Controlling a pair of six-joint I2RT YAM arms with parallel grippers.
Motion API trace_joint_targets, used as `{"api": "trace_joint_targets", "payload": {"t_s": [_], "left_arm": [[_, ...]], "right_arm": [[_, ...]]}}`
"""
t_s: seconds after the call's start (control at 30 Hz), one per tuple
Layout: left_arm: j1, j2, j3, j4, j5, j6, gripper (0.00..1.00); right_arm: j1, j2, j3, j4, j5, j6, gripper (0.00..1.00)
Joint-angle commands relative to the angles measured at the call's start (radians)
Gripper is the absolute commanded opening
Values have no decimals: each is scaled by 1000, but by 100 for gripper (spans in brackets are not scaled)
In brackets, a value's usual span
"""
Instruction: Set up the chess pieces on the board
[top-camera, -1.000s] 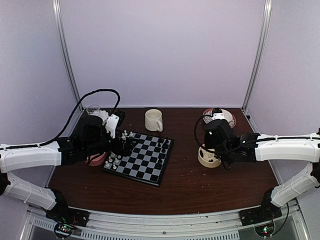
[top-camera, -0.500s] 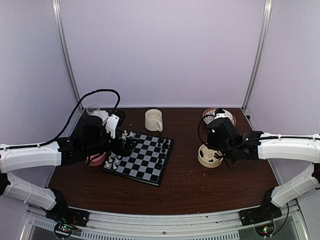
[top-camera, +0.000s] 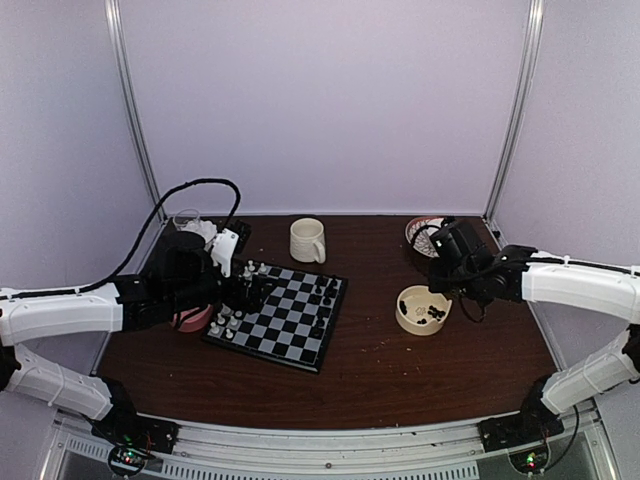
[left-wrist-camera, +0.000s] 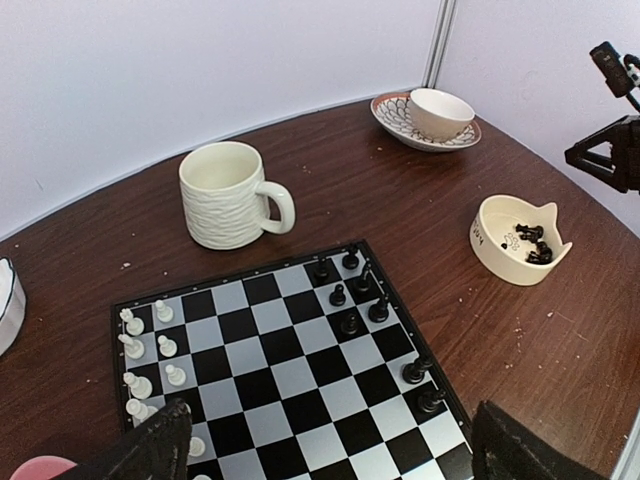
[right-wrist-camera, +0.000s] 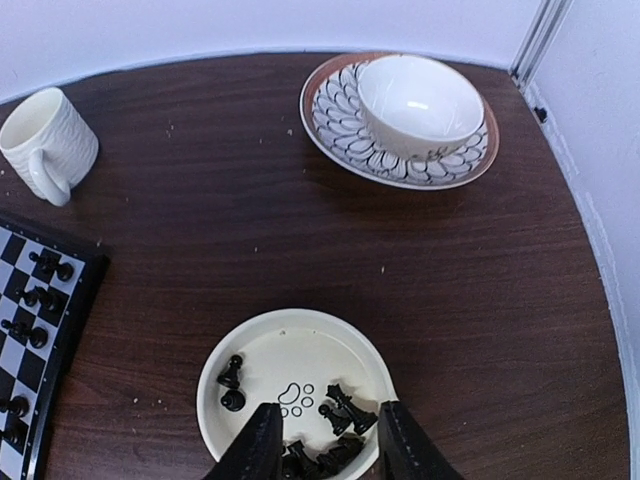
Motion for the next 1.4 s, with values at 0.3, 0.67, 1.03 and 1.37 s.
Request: {"api": "trace_joint_targets", "payload": {"t_s": [0.3, 0.67, 1.03, 1.37], "left_arm": [[2, 31, 18, 40, 32, 12, 97], [2, 45, 21, 42, 37, 10, 97], [0, 44, 23, 40, 37, 12, 97], [0, 43, 22, 38, 37, 13, 97]], "right_arm": [[-127, 279, 126, -40, -444, -18, 28], [-162, 356, 131, 1, -579, -22, 25], [-165, 404, 147, -5, -601, -24, 24], [-166, 441, 170, -18, -605, -31, 24]]}}
